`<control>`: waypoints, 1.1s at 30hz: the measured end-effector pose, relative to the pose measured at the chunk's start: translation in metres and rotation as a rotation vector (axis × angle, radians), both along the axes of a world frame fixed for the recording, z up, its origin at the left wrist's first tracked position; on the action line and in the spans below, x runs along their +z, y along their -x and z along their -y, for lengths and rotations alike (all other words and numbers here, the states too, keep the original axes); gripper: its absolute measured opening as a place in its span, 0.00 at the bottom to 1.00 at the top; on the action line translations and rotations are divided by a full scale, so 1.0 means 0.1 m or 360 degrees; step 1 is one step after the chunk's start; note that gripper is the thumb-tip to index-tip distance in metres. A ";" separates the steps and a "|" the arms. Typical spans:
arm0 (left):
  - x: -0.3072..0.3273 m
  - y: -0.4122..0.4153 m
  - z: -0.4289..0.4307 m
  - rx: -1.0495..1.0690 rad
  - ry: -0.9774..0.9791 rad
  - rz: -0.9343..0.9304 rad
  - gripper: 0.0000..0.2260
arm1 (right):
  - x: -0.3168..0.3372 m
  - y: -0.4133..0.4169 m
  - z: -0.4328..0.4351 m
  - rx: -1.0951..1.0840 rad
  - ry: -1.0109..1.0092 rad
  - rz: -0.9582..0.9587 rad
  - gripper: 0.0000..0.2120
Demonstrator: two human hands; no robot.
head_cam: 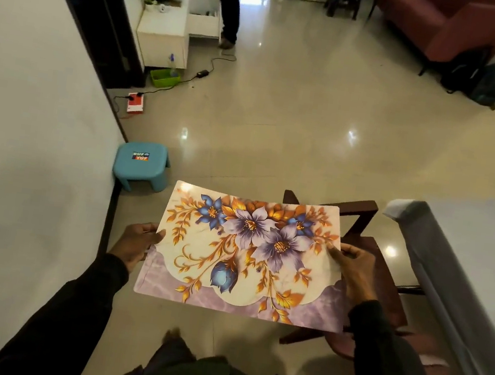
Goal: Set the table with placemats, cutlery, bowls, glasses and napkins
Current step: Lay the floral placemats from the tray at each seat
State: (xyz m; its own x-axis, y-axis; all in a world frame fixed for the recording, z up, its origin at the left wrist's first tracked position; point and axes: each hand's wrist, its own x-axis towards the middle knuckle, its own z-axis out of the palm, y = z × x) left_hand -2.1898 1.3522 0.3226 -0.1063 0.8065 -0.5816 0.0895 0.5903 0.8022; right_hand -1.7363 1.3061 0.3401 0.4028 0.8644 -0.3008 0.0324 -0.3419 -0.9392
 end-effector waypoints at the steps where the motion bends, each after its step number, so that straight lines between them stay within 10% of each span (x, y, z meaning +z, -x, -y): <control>1: -0.02 -0.03 -0.22 -0.0026 0.0004 0.0003 0.07 | -0.01 -0.02 -0.13 -0.0037 0.0007 -0.0008 0.09; 33: -0.11 -2.40 -6.24 -0.1133 0.0069 0.0035 0.06 | -0.20 -0.89 -3.37 -0.1362 0.0071 -0.0223 0.13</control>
